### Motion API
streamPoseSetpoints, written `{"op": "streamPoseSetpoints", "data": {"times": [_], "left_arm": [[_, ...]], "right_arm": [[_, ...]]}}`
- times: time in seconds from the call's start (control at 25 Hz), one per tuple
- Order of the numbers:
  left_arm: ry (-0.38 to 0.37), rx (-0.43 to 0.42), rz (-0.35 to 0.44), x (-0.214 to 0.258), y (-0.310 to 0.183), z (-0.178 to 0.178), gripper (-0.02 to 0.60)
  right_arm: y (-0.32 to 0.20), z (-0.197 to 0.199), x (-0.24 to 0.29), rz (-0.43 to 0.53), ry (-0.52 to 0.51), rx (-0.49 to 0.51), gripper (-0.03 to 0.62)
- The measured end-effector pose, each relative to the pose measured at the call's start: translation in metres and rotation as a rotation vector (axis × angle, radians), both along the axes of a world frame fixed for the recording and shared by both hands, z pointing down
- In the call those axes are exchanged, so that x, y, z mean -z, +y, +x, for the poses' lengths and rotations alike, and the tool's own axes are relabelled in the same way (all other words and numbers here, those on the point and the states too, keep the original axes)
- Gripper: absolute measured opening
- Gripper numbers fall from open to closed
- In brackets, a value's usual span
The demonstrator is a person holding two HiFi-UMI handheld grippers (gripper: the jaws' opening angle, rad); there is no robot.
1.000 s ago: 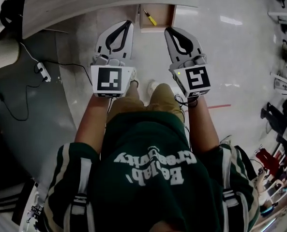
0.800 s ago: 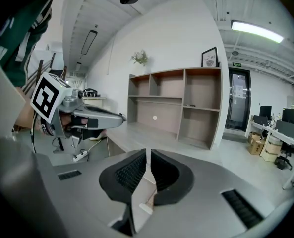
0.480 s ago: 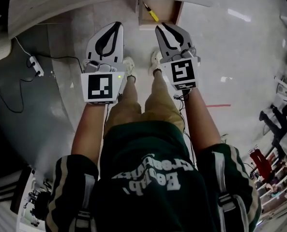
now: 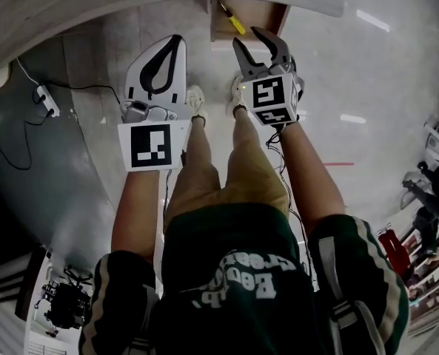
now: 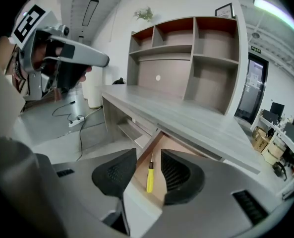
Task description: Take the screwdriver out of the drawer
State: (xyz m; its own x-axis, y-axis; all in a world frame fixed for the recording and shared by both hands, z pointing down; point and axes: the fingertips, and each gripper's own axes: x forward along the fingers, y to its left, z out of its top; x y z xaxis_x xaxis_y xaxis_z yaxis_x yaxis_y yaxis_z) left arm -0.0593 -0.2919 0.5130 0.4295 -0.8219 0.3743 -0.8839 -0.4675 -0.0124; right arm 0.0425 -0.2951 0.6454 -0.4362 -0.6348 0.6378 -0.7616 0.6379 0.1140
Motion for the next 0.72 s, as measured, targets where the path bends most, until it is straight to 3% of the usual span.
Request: {"op": "streamPoseSetpoints", "data": {"times": [0.24, 0.72], "left_arm": [[-0.018, 0.013, -0.011, -0.031, -0.009, -0.002, 0.018], [0.019, 0.048, -0.041, -0.065, -0.019, -0.004, 0.018]], "right_arm": [[-0.025, -0.001, -0.055, -0.027, 0.048, -0.003, 0.172], [-0.037, -0.006, -0.146, -0.152, 0.102, -0.027, 0.181]]}}
